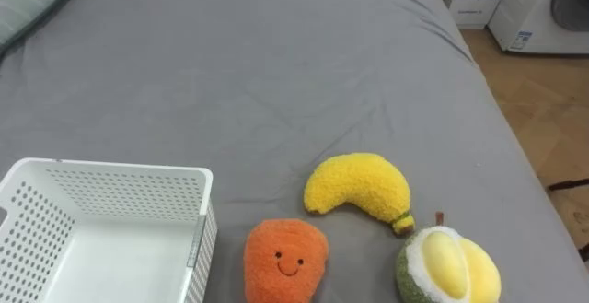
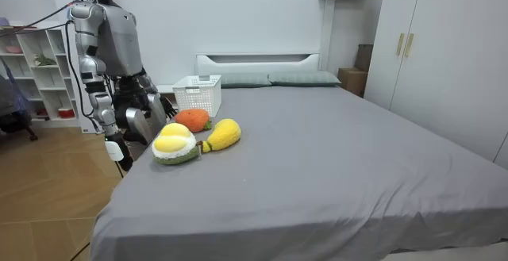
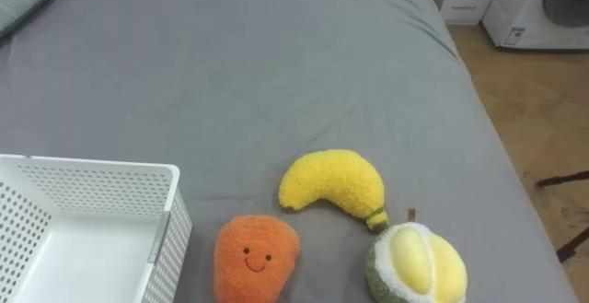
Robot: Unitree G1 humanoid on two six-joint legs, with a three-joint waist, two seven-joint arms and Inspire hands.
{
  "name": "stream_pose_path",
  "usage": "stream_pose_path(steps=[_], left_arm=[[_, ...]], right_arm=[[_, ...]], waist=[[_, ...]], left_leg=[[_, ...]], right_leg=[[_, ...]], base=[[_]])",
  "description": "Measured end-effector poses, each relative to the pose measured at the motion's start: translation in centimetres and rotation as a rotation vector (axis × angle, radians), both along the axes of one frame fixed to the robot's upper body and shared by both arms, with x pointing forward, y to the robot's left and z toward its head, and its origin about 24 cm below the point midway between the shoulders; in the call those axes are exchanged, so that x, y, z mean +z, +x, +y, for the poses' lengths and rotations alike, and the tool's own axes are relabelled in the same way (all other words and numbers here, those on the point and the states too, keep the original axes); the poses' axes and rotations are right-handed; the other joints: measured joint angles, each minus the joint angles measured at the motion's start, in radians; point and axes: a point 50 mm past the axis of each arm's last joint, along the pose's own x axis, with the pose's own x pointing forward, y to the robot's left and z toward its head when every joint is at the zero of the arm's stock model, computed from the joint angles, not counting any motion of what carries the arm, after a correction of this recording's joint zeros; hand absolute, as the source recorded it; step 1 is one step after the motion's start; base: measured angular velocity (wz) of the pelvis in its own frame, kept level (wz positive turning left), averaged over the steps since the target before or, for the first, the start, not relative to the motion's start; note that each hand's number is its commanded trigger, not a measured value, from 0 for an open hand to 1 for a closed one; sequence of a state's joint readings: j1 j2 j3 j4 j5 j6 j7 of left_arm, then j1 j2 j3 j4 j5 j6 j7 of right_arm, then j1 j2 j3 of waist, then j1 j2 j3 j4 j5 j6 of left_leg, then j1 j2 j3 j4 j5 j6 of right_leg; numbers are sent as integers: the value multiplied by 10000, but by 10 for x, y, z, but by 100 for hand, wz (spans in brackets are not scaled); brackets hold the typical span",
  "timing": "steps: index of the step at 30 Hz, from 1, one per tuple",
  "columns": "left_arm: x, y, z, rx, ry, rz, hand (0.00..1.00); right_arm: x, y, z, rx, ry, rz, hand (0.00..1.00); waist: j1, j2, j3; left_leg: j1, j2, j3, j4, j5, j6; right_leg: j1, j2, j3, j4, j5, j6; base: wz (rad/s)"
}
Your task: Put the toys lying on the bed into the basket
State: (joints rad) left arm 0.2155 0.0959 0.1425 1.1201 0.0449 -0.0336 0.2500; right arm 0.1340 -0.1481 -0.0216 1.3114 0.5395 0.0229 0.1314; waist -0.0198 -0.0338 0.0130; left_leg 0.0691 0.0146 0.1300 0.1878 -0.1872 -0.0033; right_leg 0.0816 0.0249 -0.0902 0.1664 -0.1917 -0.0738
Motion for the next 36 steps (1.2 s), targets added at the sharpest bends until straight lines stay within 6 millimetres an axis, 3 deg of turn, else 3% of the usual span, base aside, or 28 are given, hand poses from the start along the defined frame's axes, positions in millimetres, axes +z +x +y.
stream_pose_path(steps=[19,25,31,36], left_arm=[[0,-1,0,21,0,154,0],[-1,-4,1,267,-88,268,0],[1,-6,7,583,85,264,0],[2,-7,11,805,157,221,0]], right_arm=[[0,-7,0,-492,-6,212,0],[0,-18,-3,-1415,-221,570,0],[2,-34,-10,-2897,-687,981,0],[5,-31,-21,-3910,-1434,1097,0]], waist=[[-6,40,-30],[-62,35,-189],[-156,-55,-147],[-292,-157,-126]], left_leg=[[19,-2,-19,2,0,0],[70,-7,-22,-1,0,-1],[148,-8,-25,18,1,1],[107,-6,-6,51,1,9]], right_leg=[[32,1,-10,-5,2,-3],[76,-6,-20,9,1,-2],[161,-12,-23,21,-19,23],[108,-10,32,53,-28,39]], base=[[0],[0],[0],[-1]])
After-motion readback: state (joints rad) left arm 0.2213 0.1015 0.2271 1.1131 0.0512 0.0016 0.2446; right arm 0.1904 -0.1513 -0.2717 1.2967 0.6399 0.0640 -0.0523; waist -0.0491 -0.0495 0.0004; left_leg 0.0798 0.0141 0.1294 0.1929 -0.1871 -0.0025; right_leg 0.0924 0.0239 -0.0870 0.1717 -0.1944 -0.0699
